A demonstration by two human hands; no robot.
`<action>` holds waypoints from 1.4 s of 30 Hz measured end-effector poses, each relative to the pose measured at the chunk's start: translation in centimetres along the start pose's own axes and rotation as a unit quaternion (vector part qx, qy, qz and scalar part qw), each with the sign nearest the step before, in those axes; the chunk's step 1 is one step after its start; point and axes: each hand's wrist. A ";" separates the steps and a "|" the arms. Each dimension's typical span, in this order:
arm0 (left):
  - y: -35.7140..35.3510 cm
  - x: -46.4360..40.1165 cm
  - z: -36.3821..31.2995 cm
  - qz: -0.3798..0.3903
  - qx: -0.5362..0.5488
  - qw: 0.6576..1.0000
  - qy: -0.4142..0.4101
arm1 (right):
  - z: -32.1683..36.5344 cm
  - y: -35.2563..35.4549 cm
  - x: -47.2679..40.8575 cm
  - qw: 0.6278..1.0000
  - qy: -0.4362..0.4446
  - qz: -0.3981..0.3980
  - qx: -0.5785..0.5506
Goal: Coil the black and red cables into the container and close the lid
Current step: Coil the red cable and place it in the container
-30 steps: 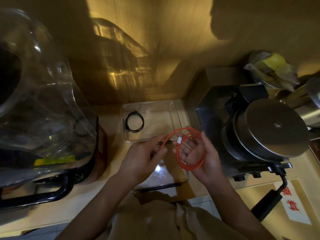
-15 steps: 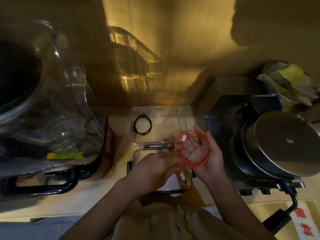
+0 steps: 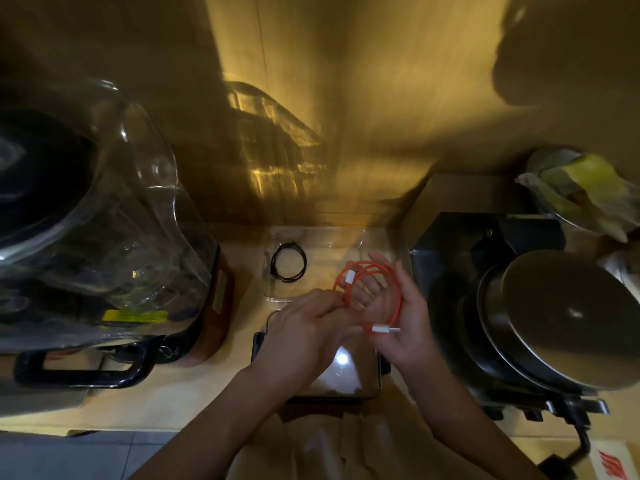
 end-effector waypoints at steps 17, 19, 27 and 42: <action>-0.7 -2.3 -2.8 0.005 0.084 0.993 0.083 | 0.0 -1.0 -0.3 0.997 -0.005 0.061 0.038; -1.0 -2.7 -2.8 0.029 0.105 0.992 0.067 | 0.2 -1.0 -0.6 0.997 -0.003 0.063 0.043; -1.9 -3.5 -2.5 0.022 0.165 0.980 0.104 | 1.0 -1.1 -0.9 0.994 -0.039 0.101 0.030; -4.0 -3.0 -0.7 -0.051 0.209 0.896 0.389 | 2.0 -0.2 -2.4 0.998 -0.047 0.051 0.010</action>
Point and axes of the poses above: each hand's wrist, its own x-axis away from the middle knuckle, its own y-axis out of the back of the hand, z = x × y, and after that the axes turned 11 degrees about -x, right-handed
